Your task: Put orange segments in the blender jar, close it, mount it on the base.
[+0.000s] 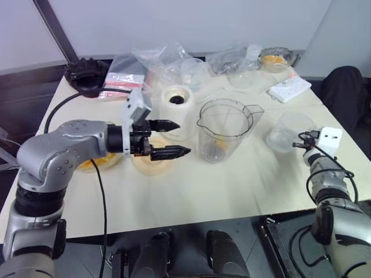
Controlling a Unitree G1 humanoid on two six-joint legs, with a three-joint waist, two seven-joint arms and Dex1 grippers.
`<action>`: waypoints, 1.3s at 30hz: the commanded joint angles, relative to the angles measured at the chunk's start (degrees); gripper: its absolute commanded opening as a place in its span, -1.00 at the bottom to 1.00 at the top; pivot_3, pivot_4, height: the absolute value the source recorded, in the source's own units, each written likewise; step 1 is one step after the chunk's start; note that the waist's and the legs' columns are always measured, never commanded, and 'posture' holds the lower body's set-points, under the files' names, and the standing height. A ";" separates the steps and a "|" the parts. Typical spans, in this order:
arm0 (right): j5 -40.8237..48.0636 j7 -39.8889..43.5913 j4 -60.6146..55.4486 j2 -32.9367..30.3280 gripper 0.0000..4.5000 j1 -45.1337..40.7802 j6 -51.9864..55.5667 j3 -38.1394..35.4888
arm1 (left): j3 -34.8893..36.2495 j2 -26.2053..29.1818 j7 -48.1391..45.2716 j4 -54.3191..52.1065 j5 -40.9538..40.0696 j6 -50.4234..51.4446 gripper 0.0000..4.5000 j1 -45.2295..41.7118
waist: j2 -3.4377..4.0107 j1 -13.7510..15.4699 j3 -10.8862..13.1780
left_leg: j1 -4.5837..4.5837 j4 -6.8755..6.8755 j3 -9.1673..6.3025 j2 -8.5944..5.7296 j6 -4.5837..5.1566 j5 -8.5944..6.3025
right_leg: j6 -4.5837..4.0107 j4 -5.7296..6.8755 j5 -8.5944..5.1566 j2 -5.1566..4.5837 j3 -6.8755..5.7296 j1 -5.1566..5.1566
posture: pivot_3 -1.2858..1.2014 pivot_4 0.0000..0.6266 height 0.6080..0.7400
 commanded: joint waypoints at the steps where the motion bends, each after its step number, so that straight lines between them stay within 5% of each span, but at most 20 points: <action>1: 3.65 0.64 -7.99 -0.24 -0.99 -1.38 0.24 -2.48 | 0.91 -0.23 -0.03 -0.84 -0.39 -1.35 1.00 -0.15 | 0.02 0.19 0.01 | 0.00 0.00 -0.01 0.00 0.00 0.00 | 0.00 0.00 0.00 0.00 0.00 0.00 | 0.03 -0.52 1.00; 12: 2.05 1.97 -33.75 -4.92 -0.99 2.06 17.39 1.73 | -0.79 -0.04 -2.78 1.27 1.39 -3.37 1.00 -1.08 | 0.04 0.71 0.03 | -0.07 -0.03 -0.02 -0.02 0.00 0.00 | 0.03 -0.01 -0.01 -0.03 0.00 -0.09 | 0.03 -0.52 1.00; 21: 1.86 8.97 -44.03 -11.79 -0.99 -5.47 32.64 6.60 | -2.37 -0.61 -4.37 2.60 3.14 -4.39 1.00 -2.09 | 0.09 0.39 0.08 | -0.16 -0.04 0.05 -0.01 0.00 0.00 | 0.02 0.00 -0.01 -0.06 0.02 -0.23 | 0.03 -0.52 1.00; 39: -1.22 18.40 -57.52 -13.47 -0.99 -10.90 38.25 14.70 | -5.59 -0.84 -9.82 7.60 7.86 -8.08 1.00 -5.57 | 0.07 1.98 0.11 | -0.67 -0.05 0.09 -0.04 0.00 -0.01 | 0.26 0.02 0.11 -0.10 0.01 -0.80 | 0.03 -0.52 1.00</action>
